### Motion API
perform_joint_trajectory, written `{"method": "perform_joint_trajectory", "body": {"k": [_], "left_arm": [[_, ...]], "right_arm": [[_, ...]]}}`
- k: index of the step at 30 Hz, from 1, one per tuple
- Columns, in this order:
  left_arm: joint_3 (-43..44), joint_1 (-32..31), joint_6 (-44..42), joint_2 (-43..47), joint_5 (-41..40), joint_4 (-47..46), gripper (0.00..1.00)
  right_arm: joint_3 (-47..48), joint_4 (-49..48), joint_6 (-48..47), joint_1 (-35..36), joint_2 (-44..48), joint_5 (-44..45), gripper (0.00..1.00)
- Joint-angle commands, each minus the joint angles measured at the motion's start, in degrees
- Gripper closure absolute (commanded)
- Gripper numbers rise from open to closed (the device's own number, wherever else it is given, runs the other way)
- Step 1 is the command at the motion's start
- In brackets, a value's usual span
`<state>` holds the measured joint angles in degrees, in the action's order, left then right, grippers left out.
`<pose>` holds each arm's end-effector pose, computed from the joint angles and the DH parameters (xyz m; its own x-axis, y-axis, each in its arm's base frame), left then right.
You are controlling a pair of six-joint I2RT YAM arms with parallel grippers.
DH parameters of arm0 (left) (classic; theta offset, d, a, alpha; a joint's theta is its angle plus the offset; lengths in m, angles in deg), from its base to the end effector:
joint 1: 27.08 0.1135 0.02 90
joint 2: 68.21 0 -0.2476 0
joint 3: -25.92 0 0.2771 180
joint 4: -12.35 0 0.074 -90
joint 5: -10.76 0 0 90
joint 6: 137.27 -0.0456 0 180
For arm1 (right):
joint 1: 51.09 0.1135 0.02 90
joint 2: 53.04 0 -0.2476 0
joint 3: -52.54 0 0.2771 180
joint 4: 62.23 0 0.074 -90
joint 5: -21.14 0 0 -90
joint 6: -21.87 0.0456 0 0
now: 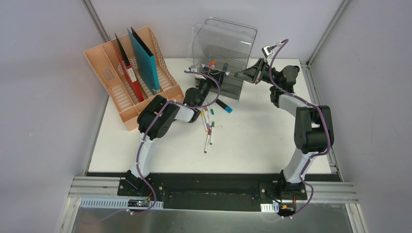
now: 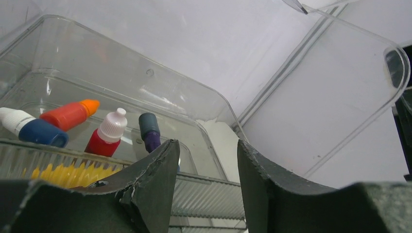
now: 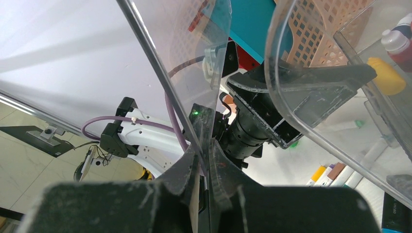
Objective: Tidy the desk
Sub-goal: Place the stationery in the drawer, then close the drawer in the storage box.
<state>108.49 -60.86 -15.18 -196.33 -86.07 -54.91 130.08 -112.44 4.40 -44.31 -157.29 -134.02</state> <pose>0.4001 -0.2611 0.1546 0.0160 -0.6453 -0.7637 0.5532 0.6420 -0.5308 0.4061 0.0900 0.2661 -0.7167 0.3183 -0.6205 -0.6407 0.0508 0.7661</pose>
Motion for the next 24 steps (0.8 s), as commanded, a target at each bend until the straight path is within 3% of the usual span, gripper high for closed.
{"method": "perform_joint_trajectory", "body": {"k": [1, 12, 24], "left_arm": [[-3.86, -0.17, -1.37, 4.02, 3.1, 0.38, 0.51], [-14.76, -0.15, -7.69, 12.49, 10.68, -2.23, 0.48], [-33.52, 0.8, -16.25, 27.05, 13.81, -1.03, 0.42]], "right_arm": [[1.16, 0.26, 2.7, 1.28, 1.33, -4.44, 0.94], [1.14, 0.29, 2.72, 1.3, 1.24, -4.53, 0.94], [0.99, 0.27, 1.31, 1.22, -0.29, -5.77, 0.89]]}}
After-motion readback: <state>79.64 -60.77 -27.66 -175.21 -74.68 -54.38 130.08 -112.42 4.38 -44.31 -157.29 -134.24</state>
